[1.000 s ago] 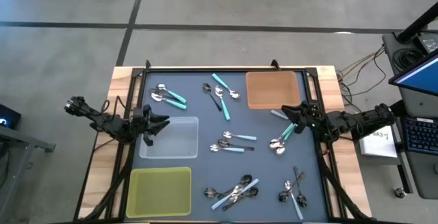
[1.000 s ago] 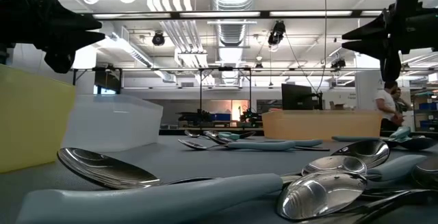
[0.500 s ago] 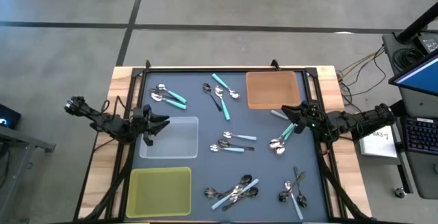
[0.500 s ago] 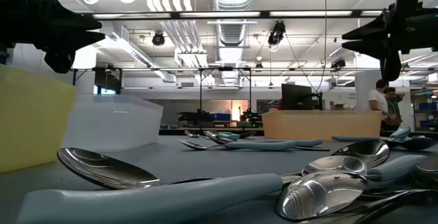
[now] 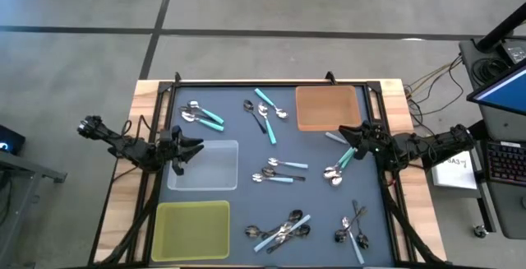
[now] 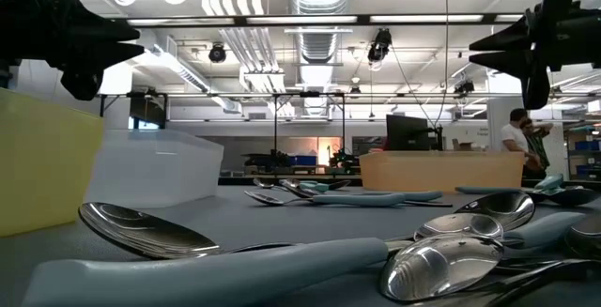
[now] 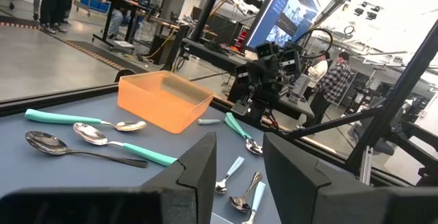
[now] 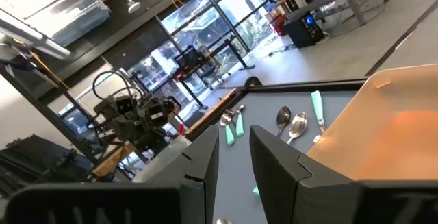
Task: Sort silverware by color (type)
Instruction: Put the green spoon into the orange bin
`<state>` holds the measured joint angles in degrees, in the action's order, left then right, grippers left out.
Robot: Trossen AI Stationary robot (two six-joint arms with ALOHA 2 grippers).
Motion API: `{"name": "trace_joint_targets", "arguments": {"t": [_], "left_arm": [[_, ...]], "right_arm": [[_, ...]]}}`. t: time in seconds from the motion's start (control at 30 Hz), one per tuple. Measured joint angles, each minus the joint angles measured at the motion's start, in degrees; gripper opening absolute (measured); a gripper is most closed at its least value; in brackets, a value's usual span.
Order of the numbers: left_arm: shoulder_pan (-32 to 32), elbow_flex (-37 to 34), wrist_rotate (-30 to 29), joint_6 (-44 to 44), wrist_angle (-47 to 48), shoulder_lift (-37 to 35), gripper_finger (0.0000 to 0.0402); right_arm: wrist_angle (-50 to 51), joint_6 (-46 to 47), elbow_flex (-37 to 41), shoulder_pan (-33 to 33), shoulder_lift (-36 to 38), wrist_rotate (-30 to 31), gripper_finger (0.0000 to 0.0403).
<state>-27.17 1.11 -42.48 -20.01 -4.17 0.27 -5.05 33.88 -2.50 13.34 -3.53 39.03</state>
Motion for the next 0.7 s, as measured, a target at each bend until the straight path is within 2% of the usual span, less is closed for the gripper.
{"name": "trace_joint_targets", "arguments": {"t": [0.17,0.4,0.5,0.63,0.7], "left_arm": [[0.0,0.0,0.0,0.0,0.0,0.0,0.0103],[0.0,0.0,0.0,0.0,0.0,0.0,0.0103],[0.0,0.0,0.0,0.0,0.0,0.0,0.0103],[0.0,0.0,0.0,0.0,0.0,0.0,0.0103],[0.0,0.0,0.0,0.0,0.0,0.0,0.0103]], "right_arm": [[-0.3,3.7,0.0,0.0,0.0,-5.7,0.0075],[1.8,22.0,0.0,0.0,-4.2,-6.8,0.0075],[1.0,30.1,0.0,0.0,-6.5,-10.5,0.0075],[-1.0,33.3,-0.7,0.0,-9.1,-15.5,0.0075],[-1.1,31.9,-2.7,0.0,-10.6,-16.5,0.0075]]}}
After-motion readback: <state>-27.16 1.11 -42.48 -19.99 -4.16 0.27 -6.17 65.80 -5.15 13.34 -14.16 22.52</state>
